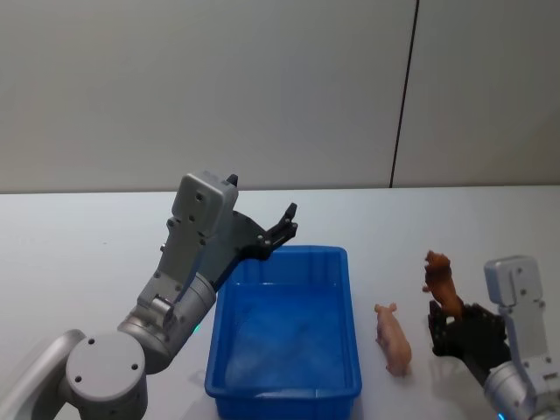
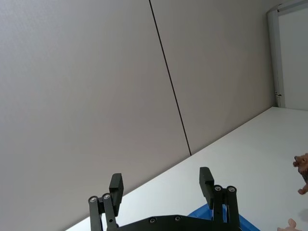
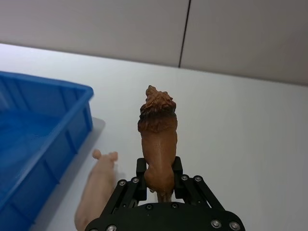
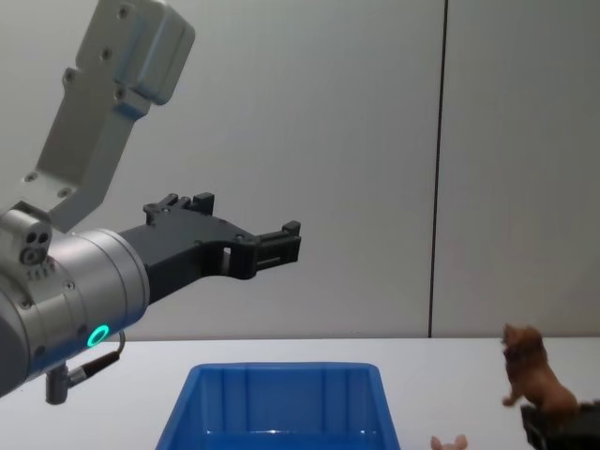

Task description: Pick up the two dolls from the table and place them into the box.

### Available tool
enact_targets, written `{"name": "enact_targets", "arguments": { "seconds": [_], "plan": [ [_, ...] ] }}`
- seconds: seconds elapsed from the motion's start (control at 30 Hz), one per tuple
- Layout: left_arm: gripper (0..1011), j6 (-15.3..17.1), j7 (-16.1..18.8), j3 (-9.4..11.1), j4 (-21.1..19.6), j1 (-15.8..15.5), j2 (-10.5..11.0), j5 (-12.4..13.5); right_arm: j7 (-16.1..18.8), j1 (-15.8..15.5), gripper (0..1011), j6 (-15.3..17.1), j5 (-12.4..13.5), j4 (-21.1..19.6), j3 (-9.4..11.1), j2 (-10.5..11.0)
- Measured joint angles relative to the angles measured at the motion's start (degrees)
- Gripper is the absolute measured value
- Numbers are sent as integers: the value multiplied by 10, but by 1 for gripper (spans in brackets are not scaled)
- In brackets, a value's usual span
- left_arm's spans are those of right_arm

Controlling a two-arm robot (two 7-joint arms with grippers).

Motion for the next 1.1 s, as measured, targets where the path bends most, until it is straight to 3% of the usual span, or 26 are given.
{"name": "enact_targets", "arguments": {
  "seconds": [0.53,1.1],
  "plan": [
    [1001,0,0,0,0,0,0,0,96,14,283,-31,-23,-19,-7,1],
    [1001,0,0,0,0,0,0,0,230,67,283,-36,-60,32,-34,-30]
  ]
}}
